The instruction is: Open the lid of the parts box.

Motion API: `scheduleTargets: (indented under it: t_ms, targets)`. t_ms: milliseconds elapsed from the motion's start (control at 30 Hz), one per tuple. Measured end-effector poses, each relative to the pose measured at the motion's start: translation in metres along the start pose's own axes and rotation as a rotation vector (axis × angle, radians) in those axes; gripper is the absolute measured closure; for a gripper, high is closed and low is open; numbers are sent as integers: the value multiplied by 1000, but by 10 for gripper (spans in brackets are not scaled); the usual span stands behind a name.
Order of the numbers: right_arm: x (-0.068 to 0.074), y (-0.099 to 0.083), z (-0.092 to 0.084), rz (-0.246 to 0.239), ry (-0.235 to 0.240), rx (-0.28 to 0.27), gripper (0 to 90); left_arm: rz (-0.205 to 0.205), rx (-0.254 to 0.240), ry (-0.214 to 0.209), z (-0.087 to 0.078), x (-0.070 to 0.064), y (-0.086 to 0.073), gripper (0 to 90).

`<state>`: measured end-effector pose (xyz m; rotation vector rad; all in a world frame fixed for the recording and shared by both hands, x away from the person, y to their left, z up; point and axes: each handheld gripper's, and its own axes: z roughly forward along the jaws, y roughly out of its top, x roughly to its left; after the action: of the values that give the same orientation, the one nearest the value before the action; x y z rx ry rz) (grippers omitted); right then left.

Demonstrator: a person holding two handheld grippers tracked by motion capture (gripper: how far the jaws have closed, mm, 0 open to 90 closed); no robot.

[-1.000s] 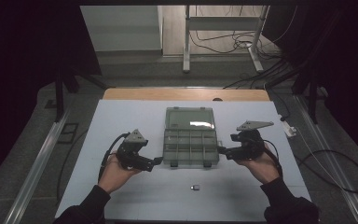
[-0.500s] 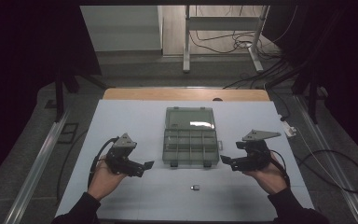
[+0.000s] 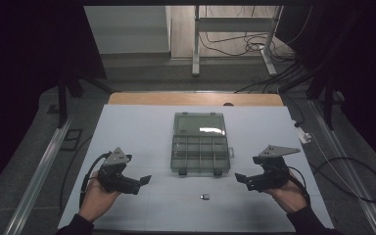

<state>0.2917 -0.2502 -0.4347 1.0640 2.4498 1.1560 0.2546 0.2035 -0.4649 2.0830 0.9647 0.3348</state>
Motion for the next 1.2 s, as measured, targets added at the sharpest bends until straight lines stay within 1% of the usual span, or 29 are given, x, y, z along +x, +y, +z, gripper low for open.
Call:
scheduleTargets:
  t_ms: [233, 333, 667, 800, 833, 1200]
  targets:
    - [-1, -9, -7, 17, -4, 3, 61, -16, -16, 7, -13, 0, -10, 0]
    - [0, -13, -10, 22, -3, -4, 56, -25, -26, 11, -18, -1, -14, 0]
    - [1, -26, -22, 55, -1, -21, 2, -51, -52, 26, -36, -2, -27, 0]
    - [1, -30, -26, 61, -10, -24, 0, -58, -58, 29, -39, -2, -30, 0]
    - [1, -34, -29, 71, -20, -23, 0, -62, -62, 32, -41, -2, -31, 0]
    - [2, -45, -41, 78, -49, -24, 0, -77, -79, 49, -52, -2, -40, 0]
